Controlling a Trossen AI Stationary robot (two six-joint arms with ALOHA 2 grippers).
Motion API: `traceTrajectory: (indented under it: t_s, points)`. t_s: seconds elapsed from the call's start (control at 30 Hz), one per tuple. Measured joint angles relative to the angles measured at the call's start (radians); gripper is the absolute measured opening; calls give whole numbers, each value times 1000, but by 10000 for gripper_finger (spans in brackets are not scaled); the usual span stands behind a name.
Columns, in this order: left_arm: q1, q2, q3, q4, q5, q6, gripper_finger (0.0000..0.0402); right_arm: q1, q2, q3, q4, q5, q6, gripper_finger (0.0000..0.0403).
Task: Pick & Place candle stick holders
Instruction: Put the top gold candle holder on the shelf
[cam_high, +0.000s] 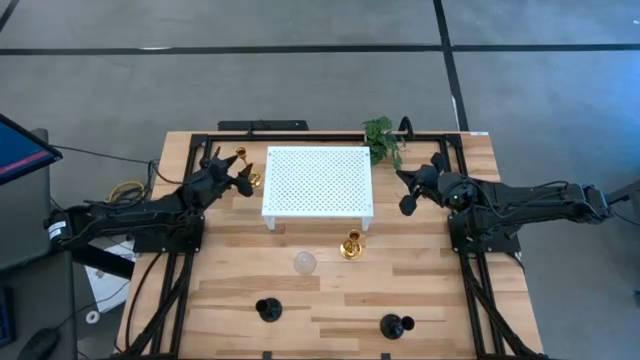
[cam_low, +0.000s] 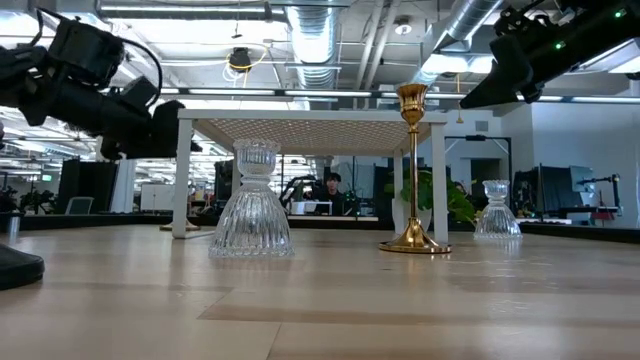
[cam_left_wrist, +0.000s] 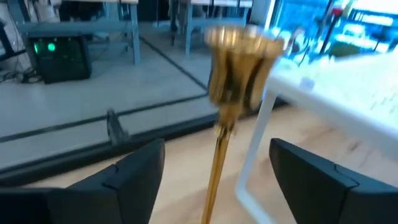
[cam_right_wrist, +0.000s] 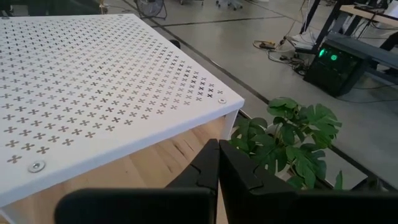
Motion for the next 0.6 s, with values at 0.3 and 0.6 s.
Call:
traceTrajectory:
  t_s: [0.3, 0.6]
  points:
    - [10, 29, 0, 32, -35, 24, 301, 0, 0, 0, 0, 0, -1, 0]
    - [75, 168, 0, 135, -38, -2, 301, 0, 0, 0, 0, 0, -1, 0]
